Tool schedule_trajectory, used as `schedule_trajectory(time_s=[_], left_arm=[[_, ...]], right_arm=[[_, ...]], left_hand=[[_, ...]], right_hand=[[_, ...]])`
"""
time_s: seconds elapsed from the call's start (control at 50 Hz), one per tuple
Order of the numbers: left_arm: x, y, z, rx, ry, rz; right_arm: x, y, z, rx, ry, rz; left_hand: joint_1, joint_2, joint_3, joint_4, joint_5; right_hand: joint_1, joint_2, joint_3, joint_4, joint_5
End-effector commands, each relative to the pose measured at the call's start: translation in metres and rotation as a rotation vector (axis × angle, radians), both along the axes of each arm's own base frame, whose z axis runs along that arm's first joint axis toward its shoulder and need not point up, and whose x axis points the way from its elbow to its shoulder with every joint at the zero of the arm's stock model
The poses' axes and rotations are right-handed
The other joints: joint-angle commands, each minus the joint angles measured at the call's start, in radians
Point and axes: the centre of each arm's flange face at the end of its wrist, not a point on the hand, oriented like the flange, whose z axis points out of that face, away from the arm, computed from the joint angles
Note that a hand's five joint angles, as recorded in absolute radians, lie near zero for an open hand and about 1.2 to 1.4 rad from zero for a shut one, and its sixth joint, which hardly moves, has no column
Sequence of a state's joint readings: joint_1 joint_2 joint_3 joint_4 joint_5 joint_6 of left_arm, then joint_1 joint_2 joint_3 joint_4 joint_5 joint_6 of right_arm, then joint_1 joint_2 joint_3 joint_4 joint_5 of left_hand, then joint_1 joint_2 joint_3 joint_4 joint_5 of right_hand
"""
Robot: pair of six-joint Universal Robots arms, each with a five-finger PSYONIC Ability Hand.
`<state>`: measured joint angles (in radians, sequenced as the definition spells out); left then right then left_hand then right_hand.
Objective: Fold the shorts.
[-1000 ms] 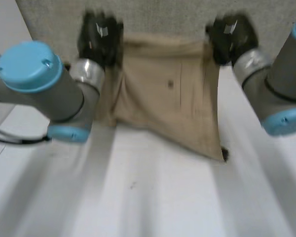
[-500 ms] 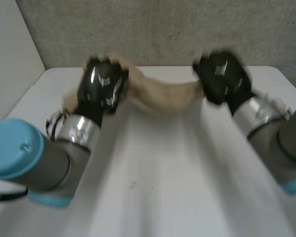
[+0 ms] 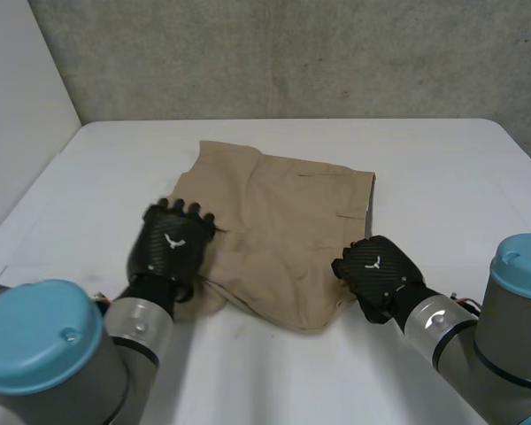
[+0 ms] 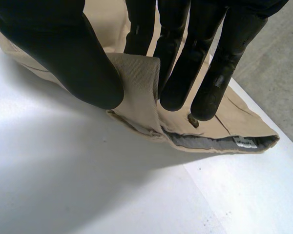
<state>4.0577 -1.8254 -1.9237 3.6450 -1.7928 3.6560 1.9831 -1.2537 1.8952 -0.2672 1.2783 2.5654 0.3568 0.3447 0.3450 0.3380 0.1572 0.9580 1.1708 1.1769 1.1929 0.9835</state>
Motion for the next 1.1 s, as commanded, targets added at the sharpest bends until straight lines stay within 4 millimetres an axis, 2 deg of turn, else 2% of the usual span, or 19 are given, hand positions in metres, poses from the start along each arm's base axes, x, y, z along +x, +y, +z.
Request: schedule_trajectory(time_s=[0.02,0.08,0.18,0.26,0.38,0.48,0.62,0.86,1.0,1.1], left_arm=[[0.017,0.016,0.024,0.014,0.167,0.026],[0.025,0.016,0.027,0.043,0.232,0.053],[0.059,-0.007,0.023,0.181,0.332,0.179],[0.070,-0.015,0.013,0.358,0.416,0.170],[0.079,-0.022,0.005,0.525,0.514,0.148],[0.079,-0.026,-0.009,0.570,0.513,0.168],[0.078,-0.034,-0.015,0.531,0.499,0.197],[0.055,-0.038,-0.032,0.566,0.459,0.154],[0.040,-0.043,-0.034,0.564,0.449,0.113],[0.036,-0.049,-0.035,0.565,0.445,0.108]], right_arm=[[-0.006,-0.008,0.002,0.018,-0.034,-0.050],[-0.010,-0.013,0.002,0.031,-0.050,-0.076],[-0.011,-0.014,0.003,0.033,-0.056,-0.080],[-0.011,-0.015,0.003,0.033,-0.057,-0.080],[-0.010,-0.015,0.003,0.032,-0.057,-0.078],[-0.010,-0.014,0.003,0.033,-0.056,-0.080],[-0.011,-0.013,0.002,0.037,-0.055,-0.078],[-0.010,-0.013,0.002,0.036,-0.056,-0.077],[-0.011,-0.014,0.002,0.036,-0.057,-0.079],[-0.011,-0.014,0.002,0.037,-0.058,-0.076]], left_hand=[[-0.002,0.010,0.009,0.016,0.023],[0.006,0.019,0.018,0.025,0.031],[0.117,0.130,0.129,0.136,0.142],[0.349,0.361,0.361,0.368,0.374],[0.373,0.386,0.385,0.392,0.398],[0.370,0.383,0.382,0.389,0.396],[0.376,0.388,0.388,0.395,0.401],[0.370,0.383,0.382,0.389,0.396],[0.356,0.368,0.368,0.375,0.381],[0.359,0.371,0.371,0.378,0.384]], right_hand=[[0.438,0.225,0.219,0.203,0.238],[0.438,0.225,0.219,0.203,0.238],[0.438,0.225,0.219,0.203,0.238],[0.438,0.225,0.219,0.203,0.238],[0.438,0.225,0.219,0.203,0.238],[0.438,0.225,0.219,0.203,0.238],[0.438,0.225,0.219,0.203,0.238],[0.438,0.225,0.219,0.203,0.238],[0.438,0.225,0.219,0.203,0.238],[0.438,0.225,0.219,0.203,0.238]])
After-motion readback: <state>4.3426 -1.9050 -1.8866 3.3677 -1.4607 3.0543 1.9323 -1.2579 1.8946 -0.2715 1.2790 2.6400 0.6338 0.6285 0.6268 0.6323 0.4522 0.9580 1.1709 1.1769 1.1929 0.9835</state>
